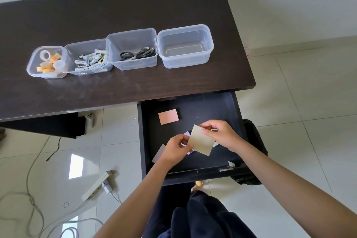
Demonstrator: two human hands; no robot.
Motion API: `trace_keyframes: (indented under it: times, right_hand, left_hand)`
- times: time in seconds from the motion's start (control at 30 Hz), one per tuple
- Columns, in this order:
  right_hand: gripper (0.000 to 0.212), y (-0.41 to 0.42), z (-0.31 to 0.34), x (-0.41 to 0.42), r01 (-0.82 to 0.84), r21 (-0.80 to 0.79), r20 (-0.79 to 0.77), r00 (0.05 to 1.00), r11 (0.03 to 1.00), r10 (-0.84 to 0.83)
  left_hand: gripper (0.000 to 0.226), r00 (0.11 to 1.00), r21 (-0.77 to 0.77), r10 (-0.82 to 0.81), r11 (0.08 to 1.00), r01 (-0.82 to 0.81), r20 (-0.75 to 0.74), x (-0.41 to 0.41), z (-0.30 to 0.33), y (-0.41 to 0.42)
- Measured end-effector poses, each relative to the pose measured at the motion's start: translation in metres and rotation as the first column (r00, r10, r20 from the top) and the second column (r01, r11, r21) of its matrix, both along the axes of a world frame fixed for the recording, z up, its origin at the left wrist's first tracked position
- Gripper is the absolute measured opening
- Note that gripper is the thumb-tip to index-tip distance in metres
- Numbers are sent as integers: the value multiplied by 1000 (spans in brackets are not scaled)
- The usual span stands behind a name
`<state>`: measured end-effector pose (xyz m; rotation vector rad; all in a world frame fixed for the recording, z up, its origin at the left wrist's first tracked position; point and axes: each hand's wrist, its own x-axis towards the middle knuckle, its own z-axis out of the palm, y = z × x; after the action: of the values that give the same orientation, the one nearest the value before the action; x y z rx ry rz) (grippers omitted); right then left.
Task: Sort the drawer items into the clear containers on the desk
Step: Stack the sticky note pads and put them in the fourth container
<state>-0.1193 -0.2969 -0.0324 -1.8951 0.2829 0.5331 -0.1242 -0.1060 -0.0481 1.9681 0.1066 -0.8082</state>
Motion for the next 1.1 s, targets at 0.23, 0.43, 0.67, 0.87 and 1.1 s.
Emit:
trace_keyframes:
  times: [0.23,0.43,0.67,0.87,1.1]
  right_hand:
    - [13,8,-10,4,175,97,-203,967,980,-153]
    - [8,25,-29,0,451,171,-357,857,876,-371]
    - [18,16,-39,-3,423,-259,60,904,868,-423]
    - [59,-1,-66,-16,94,-627,-109,973,774,-206]
    - [59,1,-71,-29,188,-617,-49,960,764,-276]
  left_hand:
    - [13,983,-41,177,983,-179,-48,9,-2,7]
    - [55,971,-163,224,958,-234,-78,12,-8,11]
    - [66,966,-166,236,954,-252,-107,22,-13,15]
    - [71,969,-129,226,963,-238,-101,23,-16,24]
    - [62,977,-125,193,971,-204,-94,16,-13,29]
